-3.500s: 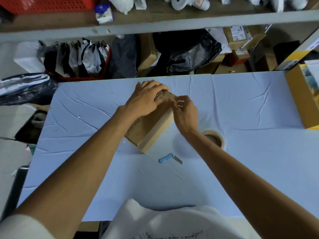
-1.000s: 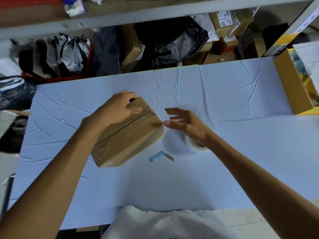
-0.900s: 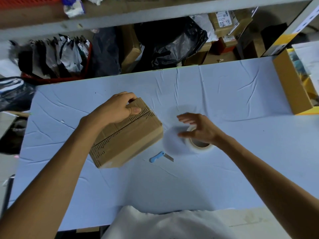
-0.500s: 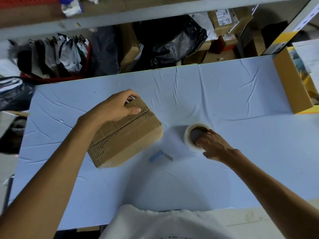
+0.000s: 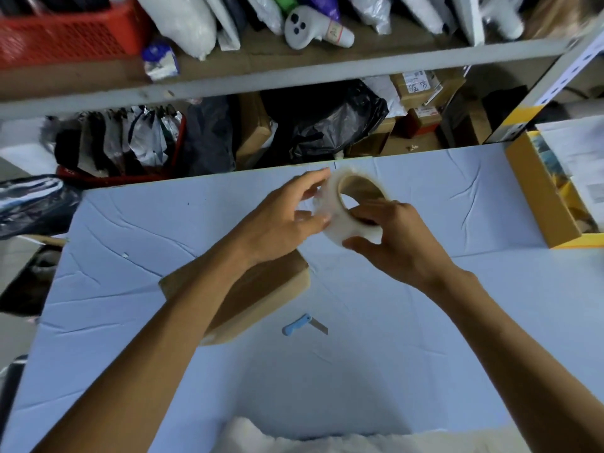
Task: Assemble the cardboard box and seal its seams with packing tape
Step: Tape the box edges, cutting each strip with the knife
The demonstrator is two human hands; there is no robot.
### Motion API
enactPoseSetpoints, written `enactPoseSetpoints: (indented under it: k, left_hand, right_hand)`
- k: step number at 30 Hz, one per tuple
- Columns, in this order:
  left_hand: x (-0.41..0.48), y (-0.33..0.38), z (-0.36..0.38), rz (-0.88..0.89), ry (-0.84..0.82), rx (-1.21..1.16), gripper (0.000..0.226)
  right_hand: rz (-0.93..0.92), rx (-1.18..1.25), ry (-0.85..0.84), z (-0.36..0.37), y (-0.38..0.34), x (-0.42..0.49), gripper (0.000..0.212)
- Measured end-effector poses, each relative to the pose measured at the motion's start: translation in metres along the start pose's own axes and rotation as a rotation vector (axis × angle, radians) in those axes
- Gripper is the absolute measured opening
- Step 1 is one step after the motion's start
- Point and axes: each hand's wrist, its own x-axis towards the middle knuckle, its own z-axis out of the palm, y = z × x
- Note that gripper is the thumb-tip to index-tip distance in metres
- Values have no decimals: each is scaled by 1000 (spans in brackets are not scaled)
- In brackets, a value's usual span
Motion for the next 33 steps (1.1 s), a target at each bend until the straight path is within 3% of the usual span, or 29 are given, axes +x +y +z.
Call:
enactPoseSetpoints:
  k: [4,11,16,21,27,33]
  left_hand:
    - [-5,2,4,19,158,109,54]
    - [-6,-9,-1,-169,155,24,32]
    - [2,-18,2,-255,244,-167,25]
    - [7,-22,-1,-406,188,-508,8]
    - [9,-25,-3,-444,217,-439,7]
    - [13,-26,1,-453,371,-160,22]
  right_hand:
    - [10,-13,9,3,-10,5,21]
    - [46,-7,9,7,-12,4,15]
    - [30,-9,-5,5,-14,2,18]
    - [8,-14,-18,2,-13,1,19]
    - [-5,-28,-19,4,-11,3,21]
    - [-25,-119,-9,15,-14,7,26]
